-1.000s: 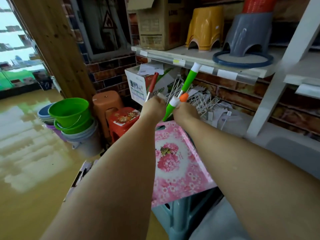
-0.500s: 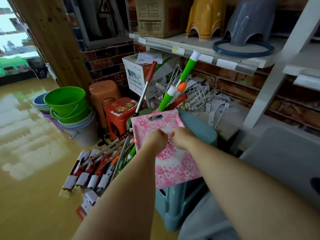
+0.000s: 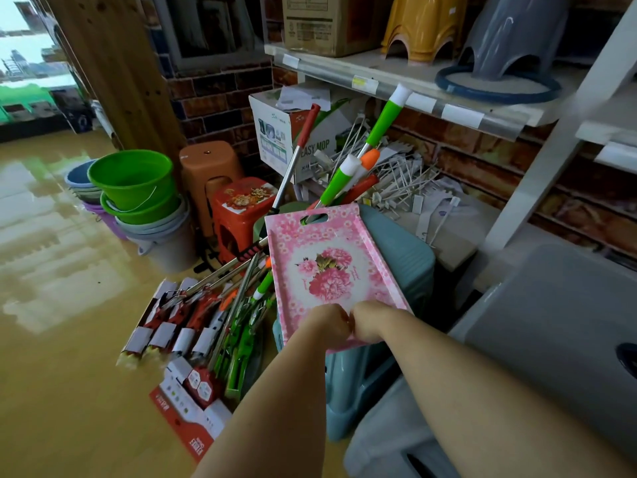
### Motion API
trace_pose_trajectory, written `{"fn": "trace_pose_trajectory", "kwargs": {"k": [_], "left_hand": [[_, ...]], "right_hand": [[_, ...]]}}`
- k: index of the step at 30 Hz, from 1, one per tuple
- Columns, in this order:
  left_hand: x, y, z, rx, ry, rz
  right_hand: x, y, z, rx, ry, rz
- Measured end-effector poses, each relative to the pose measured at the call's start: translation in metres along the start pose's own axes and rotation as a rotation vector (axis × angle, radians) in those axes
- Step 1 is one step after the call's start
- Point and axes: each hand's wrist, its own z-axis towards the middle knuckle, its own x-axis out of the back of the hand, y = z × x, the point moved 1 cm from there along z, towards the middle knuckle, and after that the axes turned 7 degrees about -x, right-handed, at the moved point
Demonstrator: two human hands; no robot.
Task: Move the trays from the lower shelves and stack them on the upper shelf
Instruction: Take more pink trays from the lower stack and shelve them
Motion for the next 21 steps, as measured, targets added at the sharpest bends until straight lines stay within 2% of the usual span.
{"fn": "trace_pose_trajectory", "kwargs": {"k": [6,11,17,21], "left_hand": [[-0.010,0.008,0.000,-0.047,-0.078,0.023],[-0.019,0.011,-0.001,-0.036,-0.125,0.145],[-0.013,0.018,-0.008,-0.037,-0.151,0.272],[-0.002,0.014,-0.013,-0.038,-0.131,0.249]], "right_hand": [[0.003,0.004,-0.011,0.010,-0.035,-0.086],[0.002,0.008,-0.012,0.019,-0.037,-0.129],[0.005,0.012,-0.017,0.030,-0.078,-0.113],[0.013,0.014,-0.024,0.056,-0.077,-0.123]]}}
